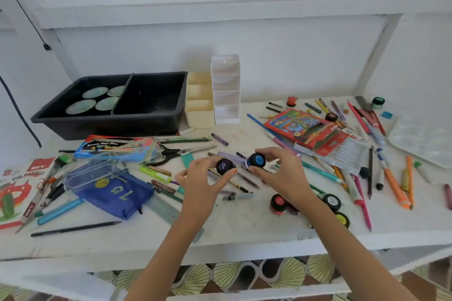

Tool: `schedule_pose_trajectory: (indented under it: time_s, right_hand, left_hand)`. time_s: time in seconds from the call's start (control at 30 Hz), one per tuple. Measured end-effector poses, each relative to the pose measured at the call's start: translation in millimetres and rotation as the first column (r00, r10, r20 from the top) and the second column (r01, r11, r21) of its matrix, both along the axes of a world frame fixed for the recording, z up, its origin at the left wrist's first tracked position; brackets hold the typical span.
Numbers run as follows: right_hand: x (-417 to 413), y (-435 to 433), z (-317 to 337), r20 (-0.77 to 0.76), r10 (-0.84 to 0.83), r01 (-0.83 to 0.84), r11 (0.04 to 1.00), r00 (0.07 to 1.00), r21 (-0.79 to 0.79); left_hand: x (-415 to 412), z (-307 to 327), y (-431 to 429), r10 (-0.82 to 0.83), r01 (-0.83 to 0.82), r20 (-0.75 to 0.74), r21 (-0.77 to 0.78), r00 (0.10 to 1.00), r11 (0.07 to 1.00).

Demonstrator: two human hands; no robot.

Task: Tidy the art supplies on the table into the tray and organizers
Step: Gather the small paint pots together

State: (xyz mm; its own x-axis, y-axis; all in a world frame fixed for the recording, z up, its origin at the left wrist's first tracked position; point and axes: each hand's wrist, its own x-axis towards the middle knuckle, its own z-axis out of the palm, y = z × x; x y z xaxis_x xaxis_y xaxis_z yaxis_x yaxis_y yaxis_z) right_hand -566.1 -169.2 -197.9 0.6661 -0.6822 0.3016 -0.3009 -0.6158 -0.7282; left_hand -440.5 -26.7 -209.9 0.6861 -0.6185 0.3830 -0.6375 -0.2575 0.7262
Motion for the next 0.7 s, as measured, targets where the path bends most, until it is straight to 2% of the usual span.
schedule_pose_trajectory:
  time_s: [0.27, 0.47, 0.57, 0.7]
  right_hand:
    - [-66.9, 0.1, -5.0, -0.010, 0.000, 0.000, 0.997, 1.000, -0.075]
    - [-104.0, 3.5, -19.5, -0.056, 0.017, -0.023, 0.994, 0.998, -0.105]
    - [-114.6, 7.5, -20.2, -0.107, 0.013, -0.025, 0.994, 0.994, -0.111]
    - [-122.3, 8.5, -20.5, -0.227, 0.018, -0.070, 0.973, 0.974, -0.221]
  left_hand:
    - [-72.0, -8.8, 0.4, -0.092, 0.092, 0.010, 0.012, 0.996, 0.996]
    - [-109.6, -24.1, -1.0, -0.096, 0.091, 0.062, 0.074, 0.993, 0.993]
    - [-119.5, -28.2, -1.7, -0.073, 0.069, 0.039, 0.088, 0.997, 0.994]
    - [-126.0, -31.6, -2.3, -0.058, 0.058, 0.000, 0.134, 0.998, 0.989]
